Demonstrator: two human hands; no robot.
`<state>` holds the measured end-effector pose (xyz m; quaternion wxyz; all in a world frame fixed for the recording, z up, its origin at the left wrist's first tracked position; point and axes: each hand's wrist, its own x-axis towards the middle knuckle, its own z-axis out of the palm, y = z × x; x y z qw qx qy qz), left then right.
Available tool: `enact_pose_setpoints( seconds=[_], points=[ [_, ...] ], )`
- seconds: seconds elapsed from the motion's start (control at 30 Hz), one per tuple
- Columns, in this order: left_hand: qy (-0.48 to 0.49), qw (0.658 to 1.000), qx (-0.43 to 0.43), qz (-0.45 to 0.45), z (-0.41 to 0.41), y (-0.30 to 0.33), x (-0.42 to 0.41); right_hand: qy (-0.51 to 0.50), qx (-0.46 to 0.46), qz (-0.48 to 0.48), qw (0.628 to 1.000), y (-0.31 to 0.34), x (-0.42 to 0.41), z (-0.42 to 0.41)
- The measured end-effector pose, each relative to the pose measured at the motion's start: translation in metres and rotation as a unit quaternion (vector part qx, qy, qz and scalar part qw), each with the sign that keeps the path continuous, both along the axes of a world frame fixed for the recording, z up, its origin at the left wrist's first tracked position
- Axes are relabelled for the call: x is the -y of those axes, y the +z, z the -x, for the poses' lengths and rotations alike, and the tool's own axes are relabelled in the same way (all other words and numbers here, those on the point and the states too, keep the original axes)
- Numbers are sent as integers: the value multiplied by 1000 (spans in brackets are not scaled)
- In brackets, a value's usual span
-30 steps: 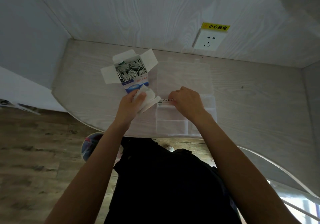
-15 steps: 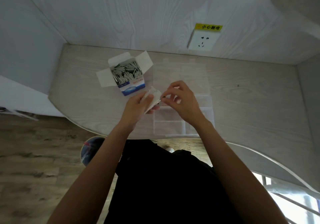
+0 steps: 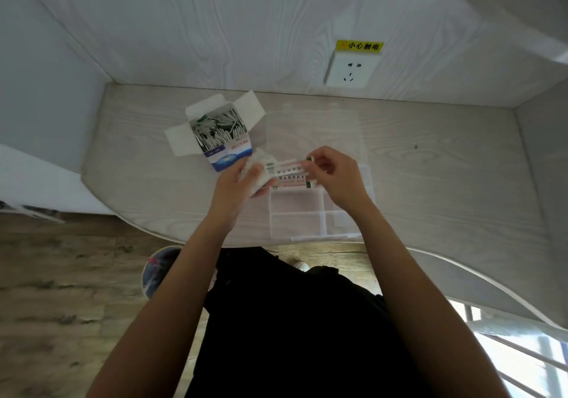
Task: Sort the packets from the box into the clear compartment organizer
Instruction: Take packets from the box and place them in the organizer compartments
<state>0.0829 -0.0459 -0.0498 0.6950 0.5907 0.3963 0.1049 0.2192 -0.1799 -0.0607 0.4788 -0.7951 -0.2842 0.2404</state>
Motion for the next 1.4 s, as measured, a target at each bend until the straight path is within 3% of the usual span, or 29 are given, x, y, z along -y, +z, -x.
enact_pose_setpoints(
  seconds=[0.13,0.27,0.37,0.5,0.6,0.67,0.7,0.77,0.83,1.0,1.2,1.4],
  points=[
    [27,999,-8,-23,11,-5,-12,-74,24,71,994,-9,8,-11],
    [25,1000,-9,-9,15,-6,-14,-16,81,171,982,-17,-8,-3],
    [16,1000,-5,-20,13,-3,-11,36,202,242,949,-21,-15,4],
    [-34,997,-16,-68,9,1,-5,47,252,249,934,-22,-13,7],
    [-54,996,2,-75,5,2,-1,-8,169,141,975,-14,-11,8],
    [-61,995,0,-74,1,0,1,-20,3,51,999,0,-12,10],
    [-62,996,-2,-71,-2,-1,2,-12,-81,20,996,5,-12,12],
    [-82,995,7,-60,-7,-2,4,1,-164,-13,986,9,-12,14],
    [-108,993,14,-47,-12,-1,5,-12,-181,-32,983,10,-11,14],
    [-107,991,12,85,-19,1,9,-53,-169,-43,983,7,-3,9],
    [-104,992,22,65,-23,5,15,-59,-205,-50,976,2,5,7],
    [-105,992,38,52,-28,8,18,-113,-297,-119,941,15,12,5]
  ],
)
